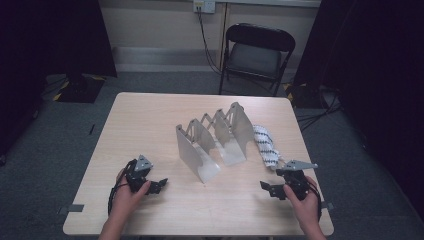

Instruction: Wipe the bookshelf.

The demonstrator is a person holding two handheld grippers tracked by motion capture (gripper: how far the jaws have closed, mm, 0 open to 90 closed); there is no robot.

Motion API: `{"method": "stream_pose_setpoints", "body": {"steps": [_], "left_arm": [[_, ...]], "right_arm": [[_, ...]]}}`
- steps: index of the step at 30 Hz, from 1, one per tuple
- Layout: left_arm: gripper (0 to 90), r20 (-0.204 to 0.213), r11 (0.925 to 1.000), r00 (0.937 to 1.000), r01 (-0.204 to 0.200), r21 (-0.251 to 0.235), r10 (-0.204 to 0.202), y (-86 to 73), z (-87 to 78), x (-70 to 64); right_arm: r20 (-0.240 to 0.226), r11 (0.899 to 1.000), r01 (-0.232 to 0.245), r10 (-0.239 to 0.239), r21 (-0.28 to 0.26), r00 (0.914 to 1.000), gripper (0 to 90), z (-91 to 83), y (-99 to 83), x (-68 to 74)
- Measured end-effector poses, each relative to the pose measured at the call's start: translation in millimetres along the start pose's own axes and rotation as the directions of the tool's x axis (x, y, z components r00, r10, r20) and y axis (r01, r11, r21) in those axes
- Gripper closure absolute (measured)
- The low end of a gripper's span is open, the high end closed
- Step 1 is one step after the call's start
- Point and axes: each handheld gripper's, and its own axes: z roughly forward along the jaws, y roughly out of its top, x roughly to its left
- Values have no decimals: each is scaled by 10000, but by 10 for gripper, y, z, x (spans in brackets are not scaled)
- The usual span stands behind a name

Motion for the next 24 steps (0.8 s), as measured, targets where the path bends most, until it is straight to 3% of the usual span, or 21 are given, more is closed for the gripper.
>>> {"method": "stream_pose_setpoints", "body": {"steps": [24], "left_arm": [[118,28,10000,10000,33,-9,-33,-1,1,-3]], "right_arm": [[452,9957,567,-601,727,9972,151,10,-357,-101]]}}
